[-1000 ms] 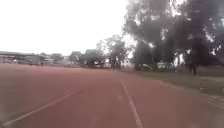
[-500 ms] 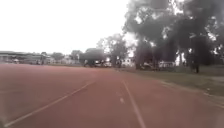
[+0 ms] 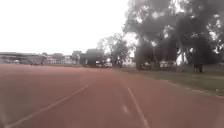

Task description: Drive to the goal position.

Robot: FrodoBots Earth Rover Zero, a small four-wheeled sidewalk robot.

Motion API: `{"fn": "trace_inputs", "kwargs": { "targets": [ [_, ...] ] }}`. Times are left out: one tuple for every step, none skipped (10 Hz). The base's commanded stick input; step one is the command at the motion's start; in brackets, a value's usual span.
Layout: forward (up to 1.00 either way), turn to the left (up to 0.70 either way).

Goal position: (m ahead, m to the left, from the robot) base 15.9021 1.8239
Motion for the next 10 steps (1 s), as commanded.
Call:
{"fn": "trace_inputs", "kwargs": {
  "targets": [
    [0.70,0.00],
    [0.70,0.00],
    [0.70,0.00],
    [0.70,0.00],
    [0.70,0.00],
    [0.70,0.00],
    [0.70,0.00],
    [0.70,0.00],
    [0.70,0.00],
    [0.70,0.00]
  ]
}}
